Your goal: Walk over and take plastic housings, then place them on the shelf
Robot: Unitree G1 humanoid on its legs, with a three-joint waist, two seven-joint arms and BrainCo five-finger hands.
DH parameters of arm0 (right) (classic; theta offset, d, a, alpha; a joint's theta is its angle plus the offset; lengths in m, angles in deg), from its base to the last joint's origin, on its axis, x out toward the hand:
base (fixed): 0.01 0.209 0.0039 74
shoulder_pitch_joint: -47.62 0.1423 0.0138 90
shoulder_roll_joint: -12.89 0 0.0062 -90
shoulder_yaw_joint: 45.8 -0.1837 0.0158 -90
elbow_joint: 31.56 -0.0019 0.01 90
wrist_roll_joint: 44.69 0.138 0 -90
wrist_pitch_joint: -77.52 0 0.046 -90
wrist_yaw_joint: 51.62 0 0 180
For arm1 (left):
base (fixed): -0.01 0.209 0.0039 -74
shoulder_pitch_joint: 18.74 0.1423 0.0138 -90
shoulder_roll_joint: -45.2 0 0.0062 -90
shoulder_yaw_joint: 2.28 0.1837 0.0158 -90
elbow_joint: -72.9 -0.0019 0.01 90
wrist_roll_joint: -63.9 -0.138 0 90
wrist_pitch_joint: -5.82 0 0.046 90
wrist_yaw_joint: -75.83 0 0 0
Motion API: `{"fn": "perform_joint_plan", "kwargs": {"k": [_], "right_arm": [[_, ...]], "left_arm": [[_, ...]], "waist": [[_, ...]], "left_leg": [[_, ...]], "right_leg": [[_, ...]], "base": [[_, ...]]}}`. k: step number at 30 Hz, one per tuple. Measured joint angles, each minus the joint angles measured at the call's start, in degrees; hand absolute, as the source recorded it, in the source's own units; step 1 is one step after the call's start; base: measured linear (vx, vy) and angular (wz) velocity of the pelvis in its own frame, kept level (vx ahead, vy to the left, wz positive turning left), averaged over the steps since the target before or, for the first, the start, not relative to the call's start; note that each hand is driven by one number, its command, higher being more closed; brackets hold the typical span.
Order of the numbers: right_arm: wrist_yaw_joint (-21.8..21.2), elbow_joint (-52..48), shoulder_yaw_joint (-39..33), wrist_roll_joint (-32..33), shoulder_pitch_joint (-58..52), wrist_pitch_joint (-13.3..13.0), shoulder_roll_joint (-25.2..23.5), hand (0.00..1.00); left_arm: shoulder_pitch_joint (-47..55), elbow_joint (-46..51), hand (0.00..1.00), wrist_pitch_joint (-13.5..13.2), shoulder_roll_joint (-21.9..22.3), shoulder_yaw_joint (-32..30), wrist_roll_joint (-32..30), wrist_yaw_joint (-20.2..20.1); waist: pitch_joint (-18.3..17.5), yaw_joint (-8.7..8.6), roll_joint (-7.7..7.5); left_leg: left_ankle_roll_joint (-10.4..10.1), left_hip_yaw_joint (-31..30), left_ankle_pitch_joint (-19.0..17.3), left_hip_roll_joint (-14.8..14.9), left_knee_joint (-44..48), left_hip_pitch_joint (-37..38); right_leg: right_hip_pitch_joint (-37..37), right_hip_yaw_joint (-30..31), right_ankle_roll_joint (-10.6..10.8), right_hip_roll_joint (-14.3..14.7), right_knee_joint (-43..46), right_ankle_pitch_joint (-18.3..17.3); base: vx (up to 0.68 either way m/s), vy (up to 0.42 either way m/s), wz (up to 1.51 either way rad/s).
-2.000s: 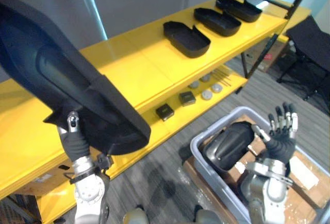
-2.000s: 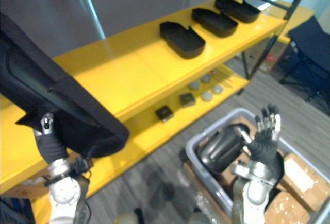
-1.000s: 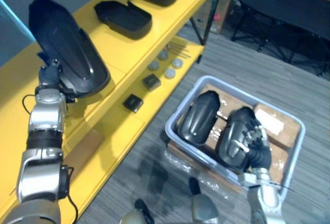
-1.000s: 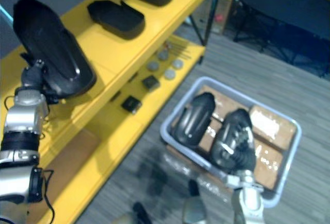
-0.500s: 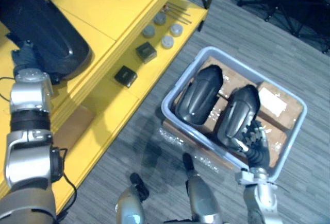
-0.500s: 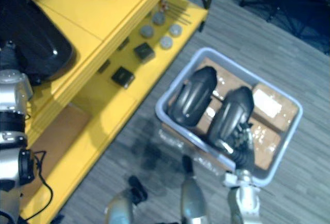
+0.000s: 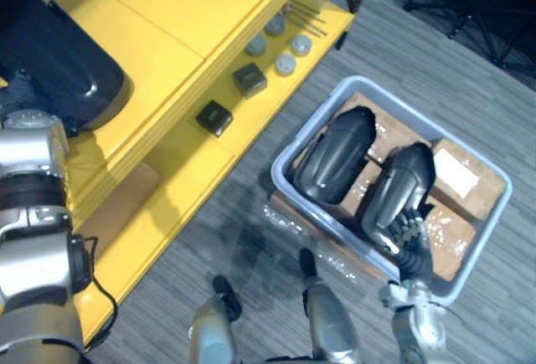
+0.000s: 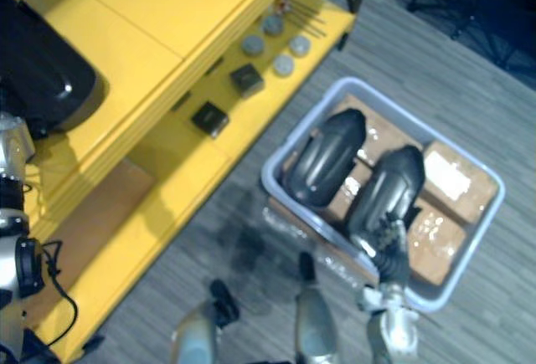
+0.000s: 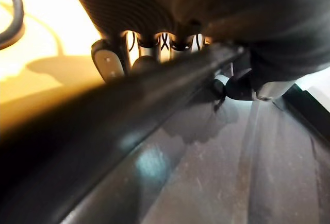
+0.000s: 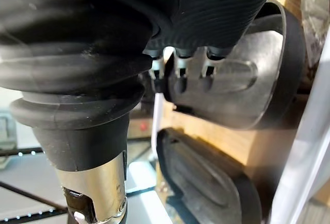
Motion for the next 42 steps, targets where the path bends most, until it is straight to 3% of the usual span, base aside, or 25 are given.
{"fn": "perform_joint_plan", "kwargs": {"k": [1,11,16,21,23,24,26,29,32,36,39,40,42], "right_arm": [[0.0,0.0,0.0,0.0,0.0,0.0,0.0,0.00],[-0.4,0.1,0.0,0.5,-0.3,0.0,0.6,0.00],[-1.1,0.6,0.1,1.1,-0.4,0.0,0.7,0.00],[-1.1,1.2,0.4,1.1,-0.4,-0.1,0.7,0.00],[-1.0,1.8,1.2,1.1,-0.4,-0.9,0.7,0.00],[-1.0,1.9,1.3,1.1,-0.4,-1.3,0.6,0.00],[-0.8,2.0,1.4,1.0,-0.7,-2.9,0.4,0.00],[0.0,1.8,1.7,0.9,-0.7,-4.2,-0.1,0.00],[0.0,1.1,1.9,0.2,-0.6,-4.9,-0.3,0.00],[-0.1,-2.3,2.2,-1.9,0.0,-5.4,-0.4,0.00],[-1.2,-6.2,0.9,-3.6,1.9,-6.4,-0.3,0.00],[-2.1,-8.7,-0.5,-3.7,2.4,-6.5,-0.3,0.00],[-3.2,-12.4,-2.7,-4.0,2.3,-6.5,-0.4,0.00]], "left_arm": [[0.0,0.0,0.00,0.1,0.0,0.0,0.0,0.0],[0.0,0.0,0.00,-1.7,0.0,0.0,0.5,0.2],[0.0,0.0,0.00,-3.9,0.0,0.0,5.9,3.0],[0.0,-0.1,0.00,-10.0,0.2,0.0,17.3,8.1],[0.1,0.0,0.00,-16.1,0.4,0.0,24.0,13.0],[0.1,0.0,0.00,-17.9,0.4,0.0,25.1,14.4],[0.1,0.8,0.00,-25.7,1.0,-0.1,26.0,21.1],[0.1,3.9,0.00,-32.1,1.7,-1.1,25.9,26.1],[0.2,8.0,0.00,-34.9,2.1,-1.7,25.5,28.8],[2.6,10.8,0.00,-36.0,2.1,-2.4,24.9,29.3],[8.2,14.4,0.00,-37.3,2.8,-4.8,25.0,26.7],[12.9,18.9,0.00,-38.9,3.1,-6.9,24.8,24.9],[22.1,28.0,0.00,-39.5,5.6,-10.5,21.1,22.4]], "waist": [[0.0,0.01,0.02],[0.2,-0.06,0.41],[0.2,-0.09,0.41],[0.2,-0.12,0.41],[0.2,-0.18,0.41],[0.2,-0.23,0.41],[0.2,-0.42,0.41],[0.2,-0.37,0.41],[0.2,-0.38,0.41],[-0.7,-0.39,0.54],[-1.7,-0.50,0.60],[-3.1,-0.77,0.63],[-6.7,-0.87,0.75]], "left_leg": [[0.0,0.0,0.0,0.0,0.0,0.0],[0.0,0.2,0.0,0.1,0.0,0.0],[0.0,0.2,0.0,0.1,0.0,-0.1],[0.0,0.1,0.0,0.0,-0.1,-0.1],[0.0,0.1,0.1,-0.1,-0.1,-0.1],[0.0,0.1,0.1,-0.2,-0.2,0.0],[0.1,0.0,0.6,-0.7,-1.2,0.4],[0.0,-0.2,1.2,-1.2,-2.6,2.0],[0.0,-0.5,2.0,-1.9,-4.6,4.0],[-0.2,-0.6,2.3,-2.3,-5.8,5.3],[-0.2,-0.8,2.7,-2.8,-7.4,7.7],[-0.3,-1.2,2.8,-3.0,-8.2,8.4],[-0.3,-1.8,3.6,-3.7,-10.4,9.2]], "right_leg": [[0.0,0.0,0.0,0.0,0.0,0.0],[-0.4,0.1,-0.1,0.1,0.4,-0.1],[-0.4,0.1,-0.1,0.0,0.4,-0.1],[-0.4,0.1,-0.1,0.0,0.4,-0.1],[-0.4,0.1,-0.1,0.0,0.4,-0.1],[-0.4,0.0,-0.1,0.0,0.4,-0.1],[-0.1,-0.1,-0.1,-0.1,0.3,-0.1],[1.4,-0.5,-0.1,-0.6,-0.4,-0.1],[3.5,-1.2,-0.1,-0.9,-1.6,-0.1],[4.9,-1.6,0.0,-1.0,-2.6,0.0],[7.2,-2.0,0.1,-1.1,-3.4,0.2],[8.0,-3.2,0.0,-1.2,-3.8,0.2],[9.1,-4.5,0.0,-1.5,-5.0,0.2]], "base": [[0.00,0.000,0.00],[0.00,0.000,0.00],[0.00,0.000,0.00],[0.00,0.000,0.00],[0.00,0.000,0.00],[0.00,0.000,0.00],[0.00,-0.003,0.07],[0.02,0.000,0.06],[0.02,-0.007,0.10],[0.02,-0.007,0.03],[0.06,0.004,0.05],[0.05,-0.001,0.14],[0.11,-0.012,0.23]]}}
